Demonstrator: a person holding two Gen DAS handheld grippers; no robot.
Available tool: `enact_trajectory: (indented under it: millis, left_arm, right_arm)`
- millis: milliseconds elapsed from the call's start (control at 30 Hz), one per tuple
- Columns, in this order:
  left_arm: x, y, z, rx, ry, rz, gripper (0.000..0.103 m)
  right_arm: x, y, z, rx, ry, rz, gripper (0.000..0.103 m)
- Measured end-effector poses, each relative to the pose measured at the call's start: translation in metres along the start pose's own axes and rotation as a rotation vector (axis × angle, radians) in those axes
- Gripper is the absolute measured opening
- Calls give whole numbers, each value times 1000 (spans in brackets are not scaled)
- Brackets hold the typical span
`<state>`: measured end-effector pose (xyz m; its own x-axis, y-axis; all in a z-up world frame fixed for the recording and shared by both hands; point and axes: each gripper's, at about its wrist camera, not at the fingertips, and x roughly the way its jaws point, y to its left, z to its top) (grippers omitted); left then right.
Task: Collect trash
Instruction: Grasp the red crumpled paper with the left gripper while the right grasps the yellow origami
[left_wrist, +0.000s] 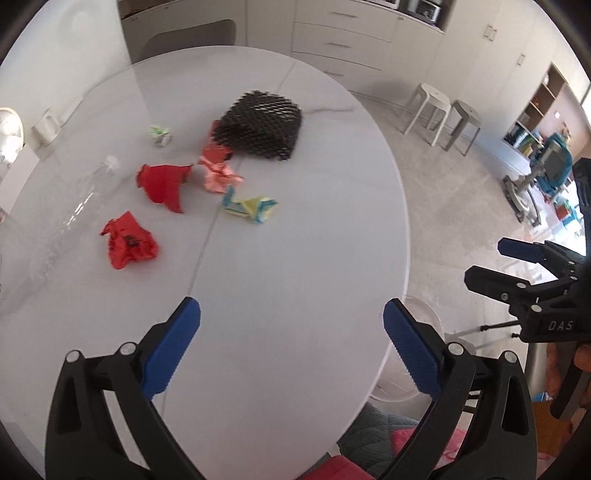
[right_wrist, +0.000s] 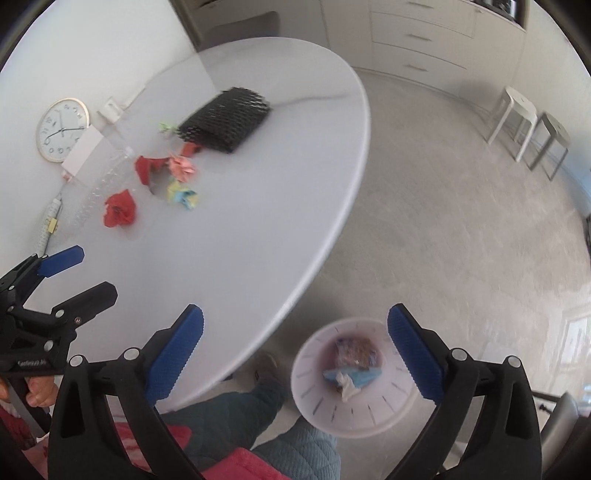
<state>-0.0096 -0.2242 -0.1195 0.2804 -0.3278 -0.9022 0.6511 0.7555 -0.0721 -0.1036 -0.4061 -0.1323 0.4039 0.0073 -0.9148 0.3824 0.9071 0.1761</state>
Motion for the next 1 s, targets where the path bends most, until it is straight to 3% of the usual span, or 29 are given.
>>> enact_trajectory:
  millis: [267, 433, 700, 833, 1000]
  left_arm:
    - [9, 101, 8, -167, 4, 105, 95]
    - [26, 144, 17, -226, 29, 123, 95]
    - [64, 176, 41, -272, 68, 126, 95]
    - [87, 185, 47, -296, 106, 125, 95]
    - [105, 187, 50, -292, 127, 148, 95]
  right_arm:
    - [40, 74, 46, -119, 1, 71, 100]
    - [67, 110, 71, -147, 23, 138, 100]
    - [112, 145, 99, -220, 83, 81, 100]
    - [136, 152, 102, -248, 133, 70, 100]
    - [151, 159, 102, -324, 136, 44, 99]
